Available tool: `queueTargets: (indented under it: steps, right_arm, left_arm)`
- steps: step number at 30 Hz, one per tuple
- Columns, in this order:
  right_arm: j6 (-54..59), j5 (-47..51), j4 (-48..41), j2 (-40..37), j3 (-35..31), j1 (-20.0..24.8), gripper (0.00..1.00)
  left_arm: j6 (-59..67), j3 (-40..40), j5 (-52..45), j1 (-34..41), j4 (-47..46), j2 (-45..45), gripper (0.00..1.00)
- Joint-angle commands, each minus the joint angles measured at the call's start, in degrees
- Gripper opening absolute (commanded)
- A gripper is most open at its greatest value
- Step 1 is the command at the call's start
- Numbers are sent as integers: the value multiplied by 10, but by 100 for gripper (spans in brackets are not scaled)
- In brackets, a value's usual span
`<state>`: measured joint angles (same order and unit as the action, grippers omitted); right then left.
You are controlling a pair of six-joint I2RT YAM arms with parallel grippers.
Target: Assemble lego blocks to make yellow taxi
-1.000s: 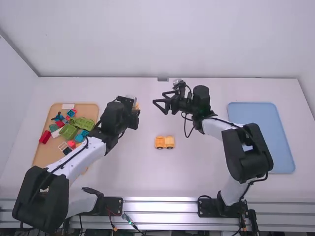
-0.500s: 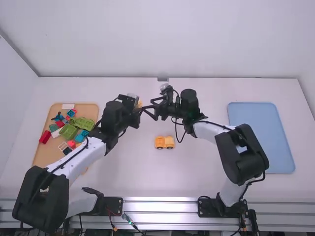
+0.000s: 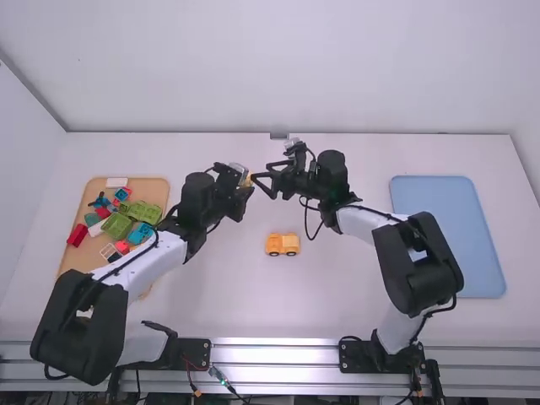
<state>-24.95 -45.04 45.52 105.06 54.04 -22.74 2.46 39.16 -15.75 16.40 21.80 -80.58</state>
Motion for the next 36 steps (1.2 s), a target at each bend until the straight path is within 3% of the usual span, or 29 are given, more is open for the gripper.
queueTargets:
  steps: [1, 14, 32, 36]
  right_arm:
    - [-5, -6, -5, 4, 2, -2, 85]
    - [34, -132, -50, 4, 3, 29, 80]
    - [75, -51, -74, 4, 4, -24, 70]
    - [74, -30, -78, 4, 4, -29, 62]
  left_arm:
    - [48, -2, -18, 5, 3, -1, 2]
    - [190, -2, -18, 9, -21, -1, 2]
    - [195, -2, -18, 16, -22, -19, 2]
    - [185, -2, -18, 16, -11, -26, 2]
